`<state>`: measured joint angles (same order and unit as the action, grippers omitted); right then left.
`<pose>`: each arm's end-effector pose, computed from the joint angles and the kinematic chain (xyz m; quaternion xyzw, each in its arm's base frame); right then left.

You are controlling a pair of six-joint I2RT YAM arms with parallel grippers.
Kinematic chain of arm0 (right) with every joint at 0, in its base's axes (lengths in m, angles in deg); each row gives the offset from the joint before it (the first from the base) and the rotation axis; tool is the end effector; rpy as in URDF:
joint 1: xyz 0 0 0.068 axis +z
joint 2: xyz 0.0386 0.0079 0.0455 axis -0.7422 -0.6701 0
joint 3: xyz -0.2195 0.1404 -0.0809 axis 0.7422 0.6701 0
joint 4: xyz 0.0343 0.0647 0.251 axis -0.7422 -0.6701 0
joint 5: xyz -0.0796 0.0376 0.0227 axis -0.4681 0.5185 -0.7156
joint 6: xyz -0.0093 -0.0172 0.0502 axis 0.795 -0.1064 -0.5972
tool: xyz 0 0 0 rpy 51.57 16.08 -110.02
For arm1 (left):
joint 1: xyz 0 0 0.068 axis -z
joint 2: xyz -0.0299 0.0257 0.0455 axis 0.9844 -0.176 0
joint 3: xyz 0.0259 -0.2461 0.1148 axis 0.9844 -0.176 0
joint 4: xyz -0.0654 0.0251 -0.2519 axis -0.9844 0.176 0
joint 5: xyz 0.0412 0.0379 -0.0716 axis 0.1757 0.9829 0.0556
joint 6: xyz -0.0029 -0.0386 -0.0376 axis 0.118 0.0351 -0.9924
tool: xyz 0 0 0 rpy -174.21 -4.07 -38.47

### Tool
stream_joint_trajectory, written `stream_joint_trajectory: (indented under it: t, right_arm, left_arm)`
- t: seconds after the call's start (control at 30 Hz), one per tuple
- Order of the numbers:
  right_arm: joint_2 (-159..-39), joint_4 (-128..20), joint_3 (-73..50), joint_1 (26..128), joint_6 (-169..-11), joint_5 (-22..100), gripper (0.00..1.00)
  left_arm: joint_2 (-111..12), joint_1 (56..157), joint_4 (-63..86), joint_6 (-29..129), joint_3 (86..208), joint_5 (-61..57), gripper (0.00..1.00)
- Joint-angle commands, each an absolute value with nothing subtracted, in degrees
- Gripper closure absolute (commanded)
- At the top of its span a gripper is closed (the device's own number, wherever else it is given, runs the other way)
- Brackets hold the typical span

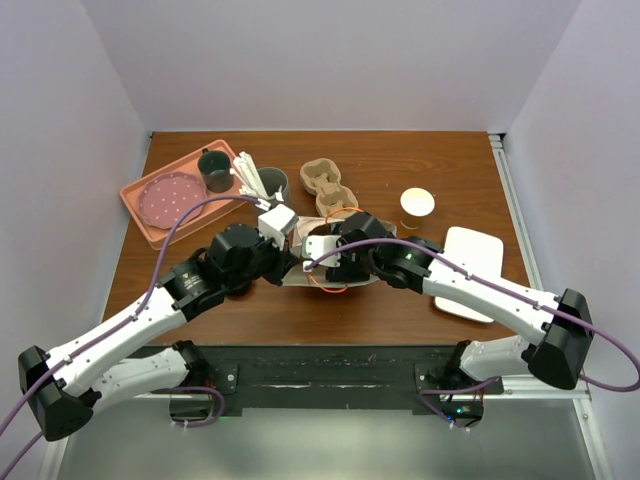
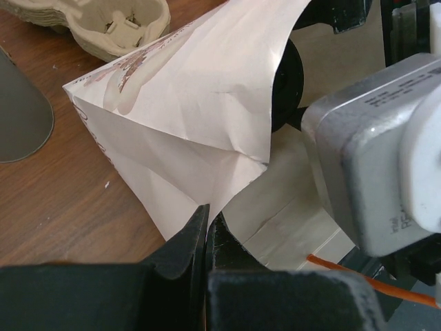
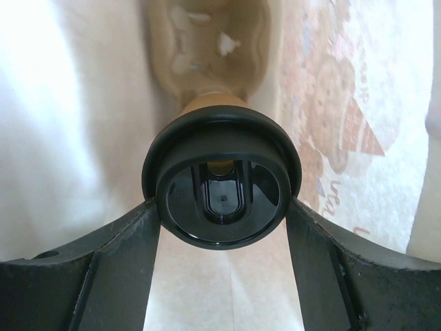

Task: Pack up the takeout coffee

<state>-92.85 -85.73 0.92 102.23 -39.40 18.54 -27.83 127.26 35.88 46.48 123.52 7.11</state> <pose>0.1710 0.2247 0.3018 -0.6629 0.6311 -0.0662 0.3974 0.1428 -0.1545 0.3143 0.2303 0.8210 -0.2678 0.4486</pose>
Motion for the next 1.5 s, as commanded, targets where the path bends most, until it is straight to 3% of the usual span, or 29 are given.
stream_joint_trajectory:
  t: [0.0, 0.77, 1.47]
  right_arm:
    - [-92.3, -87.1, -0.8, 102.2, -40.0, 22.8, 1.0]
    - [-97.7, -71.7, 6.1, 104.1, -31.5, 10.9, 1.0]
    - [-89.8, -86.4, 3.5, 105.1, -34.8, 14.1, 1.0]
  left_arm:
    - [-28.2, 127.6, 33.9, 47.0, 126.1, 6.6, 1.0]
    - [-28.5, 127.5, 34.8, 44.6, 127.3, 4.2, 1.0]
    - [-26.5, 127.6, 37.5, 43.6, 124.6, 4.3, 1.0]
